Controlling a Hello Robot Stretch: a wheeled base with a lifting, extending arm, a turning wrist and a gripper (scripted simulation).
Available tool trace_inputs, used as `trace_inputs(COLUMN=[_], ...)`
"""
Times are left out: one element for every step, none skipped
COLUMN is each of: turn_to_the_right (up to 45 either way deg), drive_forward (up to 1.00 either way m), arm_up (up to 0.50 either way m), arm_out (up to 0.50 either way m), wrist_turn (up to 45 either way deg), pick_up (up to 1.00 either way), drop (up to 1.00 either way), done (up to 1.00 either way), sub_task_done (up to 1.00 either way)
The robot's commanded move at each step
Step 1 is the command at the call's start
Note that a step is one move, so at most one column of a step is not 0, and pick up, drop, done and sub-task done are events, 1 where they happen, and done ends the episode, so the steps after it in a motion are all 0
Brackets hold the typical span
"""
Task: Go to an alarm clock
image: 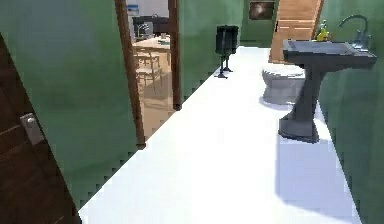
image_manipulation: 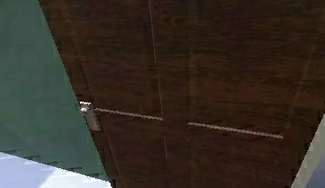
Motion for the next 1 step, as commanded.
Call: trace_inputs(turn_to_the_right=[12.0], drive_forward=[0.0], arm_up=[0.0], arm_out=[0.0], wrist_turn=[0.0], pick_up=[0.0], drop=[0.0], done=[0.0], sub_task_done=[0.0])
